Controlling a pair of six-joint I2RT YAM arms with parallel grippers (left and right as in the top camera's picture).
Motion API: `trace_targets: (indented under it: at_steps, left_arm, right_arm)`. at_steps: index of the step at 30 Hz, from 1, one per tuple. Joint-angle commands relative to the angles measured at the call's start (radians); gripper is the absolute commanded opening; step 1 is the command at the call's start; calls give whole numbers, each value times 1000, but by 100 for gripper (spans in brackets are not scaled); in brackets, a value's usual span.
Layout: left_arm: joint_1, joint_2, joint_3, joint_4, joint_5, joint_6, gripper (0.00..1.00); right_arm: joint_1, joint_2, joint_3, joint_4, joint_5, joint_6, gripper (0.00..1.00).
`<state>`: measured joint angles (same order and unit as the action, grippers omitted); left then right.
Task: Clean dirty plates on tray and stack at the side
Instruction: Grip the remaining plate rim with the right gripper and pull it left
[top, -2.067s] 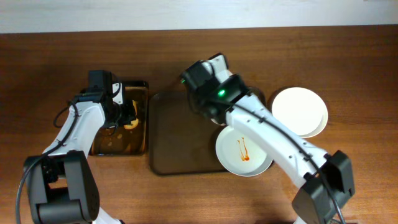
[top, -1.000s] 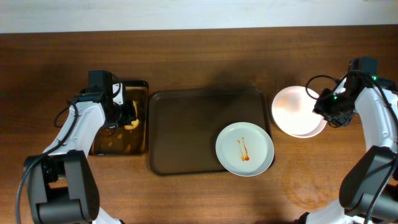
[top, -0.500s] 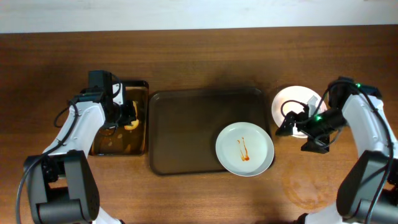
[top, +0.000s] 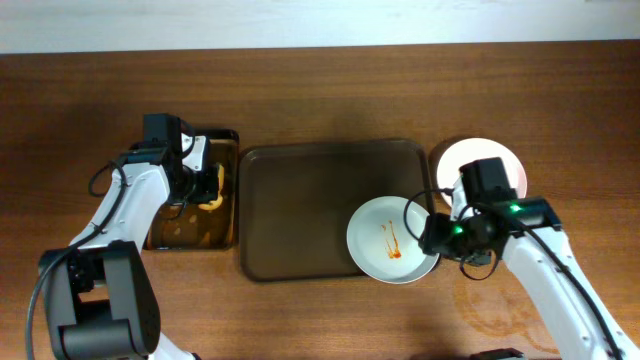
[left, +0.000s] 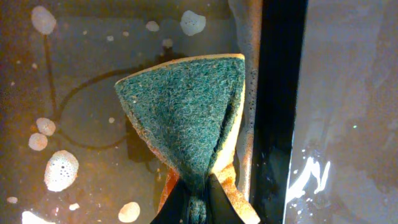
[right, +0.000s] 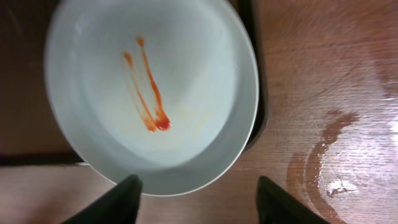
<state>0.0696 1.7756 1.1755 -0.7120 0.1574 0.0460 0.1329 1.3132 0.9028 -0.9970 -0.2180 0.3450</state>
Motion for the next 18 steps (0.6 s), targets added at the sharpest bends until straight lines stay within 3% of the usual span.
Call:
trace_targets:
  at_steps: [1, 4, 12, 14, 18]
  left_arm:
    - [-2, 10, 3, 0, 8, 53, 0]
    - [-2, 10, 3, -1, 8, 53, 0]
    - [-2, 10, 3, -5, 8, 53, 0]
    - [-2, 10, 3, -5, 8, 53, 0]
    - [-10, 10, 3, -4, 16, 49, 0]
  right_arm:
    - [20, 60, -42, 11, 6, 66, 47]
    - [20, 137, -52, 32, 28, 121, 44]
    - [19, 298, -52, 95, 31, 192, 18]
    - [19, 304, -52, 135, 26, 192, 5]
    - [19, 304, -40, 240, -18, 175, 4]
